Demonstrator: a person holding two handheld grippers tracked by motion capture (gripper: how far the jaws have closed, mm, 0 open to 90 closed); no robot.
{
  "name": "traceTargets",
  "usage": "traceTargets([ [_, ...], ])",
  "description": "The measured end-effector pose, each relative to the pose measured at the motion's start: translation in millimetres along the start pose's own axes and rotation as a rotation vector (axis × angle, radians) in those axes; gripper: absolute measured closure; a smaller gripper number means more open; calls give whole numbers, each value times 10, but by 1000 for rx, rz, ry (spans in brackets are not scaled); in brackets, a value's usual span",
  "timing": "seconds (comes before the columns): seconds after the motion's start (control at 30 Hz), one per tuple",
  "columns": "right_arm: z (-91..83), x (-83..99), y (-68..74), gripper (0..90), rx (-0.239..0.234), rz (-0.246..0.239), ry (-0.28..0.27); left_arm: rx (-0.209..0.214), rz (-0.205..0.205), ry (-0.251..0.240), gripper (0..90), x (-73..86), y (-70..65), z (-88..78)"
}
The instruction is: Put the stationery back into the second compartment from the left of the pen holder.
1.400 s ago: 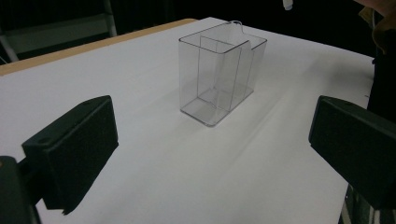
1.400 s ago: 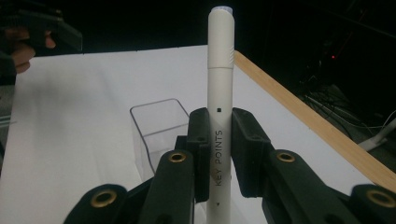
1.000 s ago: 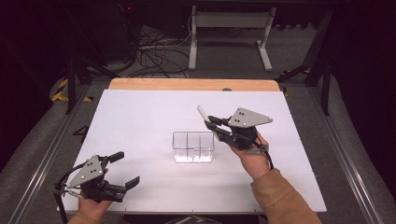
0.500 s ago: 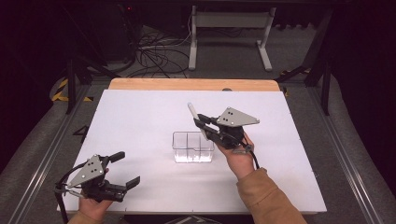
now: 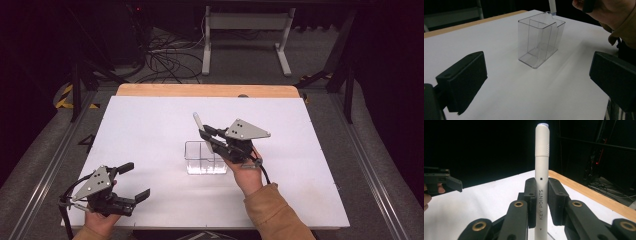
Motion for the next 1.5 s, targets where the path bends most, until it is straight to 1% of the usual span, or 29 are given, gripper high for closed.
traceTargets([
  [0.23,6,15,-1,784,-3,9,-8,3,2,1,22,1,2,4],
  [0.3,14,31,-5,784,1,12,-1,3,2,0,22,0,1,4],
  [0.47,55,89,-16,784,-7,34,19,5,0,0,22,1,4,3],
  [0.67,100,159,-40,784,-6,52,55,6,0,0,21,1,3,4],
  [0.77,119,188,-46,784,-14,67,73,8,-9,0,21,3,-4,5],
  [0.83,132,214,-48,784,-18,79,92,7,-4,0,22,2,-2,6],
  [0.9,150,243,-50,784,-24,95,112,9,-10,0,22,3,-6,7],
  [1.0,176,282,-51,784,-24,104,143,9,-9,0,22,3,-6,7],
  [1.13,202,327,-39,784,-36,128,177,7,-6,-1,22,2,-1,5],
  [1.27,208,358,-36,782,-22,136,205,10,-12,-1,22,3,-5,6],
  [1.37,204,368,-32,775,-21,140,219,8,-1,-2,22,0,1,5],
  [1.4,196,367,-33,725,-24,147,218,8,-1,-1,22,0,2,6],
  [1.43,187,357,-36,634,-25,153,210,10,-11,0,22,2,-4,7],
  [1.5,162,329,-50,490,-10,153,190,12,-13,1,22,4,-7,8],
])
Point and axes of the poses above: each handheld gripper's, and its own axes: z roughly forward along the jaws, x roughly out of its underside, y roughly to its left, the point moved 5 cm from there along z, roughly forward along the jaws, and after that the axes turned 9 degrees about -x, right-handed, at the moved point
